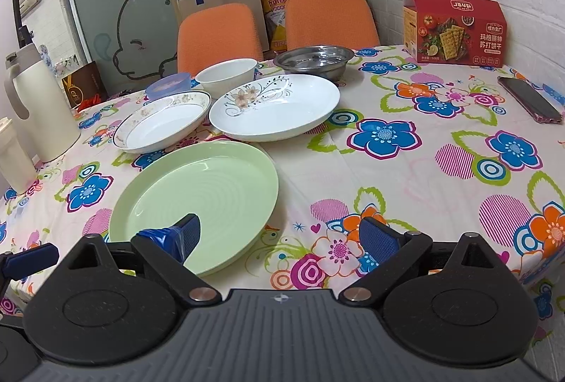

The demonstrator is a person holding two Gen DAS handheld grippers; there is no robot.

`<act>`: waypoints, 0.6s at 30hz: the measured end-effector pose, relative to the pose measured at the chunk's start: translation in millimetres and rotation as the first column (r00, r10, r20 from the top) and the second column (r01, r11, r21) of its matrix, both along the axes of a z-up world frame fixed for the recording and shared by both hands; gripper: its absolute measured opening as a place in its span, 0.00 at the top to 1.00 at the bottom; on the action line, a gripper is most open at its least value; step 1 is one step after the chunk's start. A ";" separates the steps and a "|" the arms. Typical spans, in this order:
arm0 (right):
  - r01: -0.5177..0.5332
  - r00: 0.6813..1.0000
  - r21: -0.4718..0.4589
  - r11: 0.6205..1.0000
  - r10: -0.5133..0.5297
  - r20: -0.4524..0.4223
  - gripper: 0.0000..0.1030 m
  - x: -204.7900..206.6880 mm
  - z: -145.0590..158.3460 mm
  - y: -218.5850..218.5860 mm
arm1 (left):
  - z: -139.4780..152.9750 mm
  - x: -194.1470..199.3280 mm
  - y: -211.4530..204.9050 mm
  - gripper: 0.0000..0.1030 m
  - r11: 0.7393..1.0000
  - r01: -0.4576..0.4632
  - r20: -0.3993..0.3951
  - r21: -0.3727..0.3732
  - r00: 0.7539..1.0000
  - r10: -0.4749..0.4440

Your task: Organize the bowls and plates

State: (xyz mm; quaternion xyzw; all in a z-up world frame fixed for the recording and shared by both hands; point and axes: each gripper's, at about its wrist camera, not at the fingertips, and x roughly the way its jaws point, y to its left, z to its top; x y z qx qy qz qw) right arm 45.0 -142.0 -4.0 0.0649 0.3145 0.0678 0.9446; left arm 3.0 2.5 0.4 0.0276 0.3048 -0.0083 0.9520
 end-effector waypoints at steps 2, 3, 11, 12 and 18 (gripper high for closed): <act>0.001 1.000 -0.002 1.000 -0.001 -0.003 0.18 1.4 -0.4 -0.1 | -1.4 1.6 0.6 0.01 1.000 0.000 -0.004 -0.001 1.000 0.000; 0.002 1.000 -0.002 1.000 -0.002 -0.005 0.18 1.8 -0.5 0.0 | -1.9 2.3 0.8 0.01 1.000 -0.001 -0.006 0.000 1.000 0.001; 0.004 1.000 0.006 1.000 -0.004 -0.005 0.18 6.9 -1.3 -1.7 | -2.8 7.5 5.4 0.01 1.000 -0.010 -0.016 -0.010 1.000 0.010; 0.005 1.000 0.007 1.000 -0.005 -0.006 0.18 7.9 -1.0 -1.8 | -2.4 8.2 5.7 0.01 1.000 -0.011 -0.017 -0.009 1.000 0.011; 0.000 1.000 0.002 1.000 0.000 -0.009 0.18 14.9 4.4 0.5 | 3.7 14.4 9.4 0.01 1.000 -0.019 -0.015 -0.007 1.000 0.019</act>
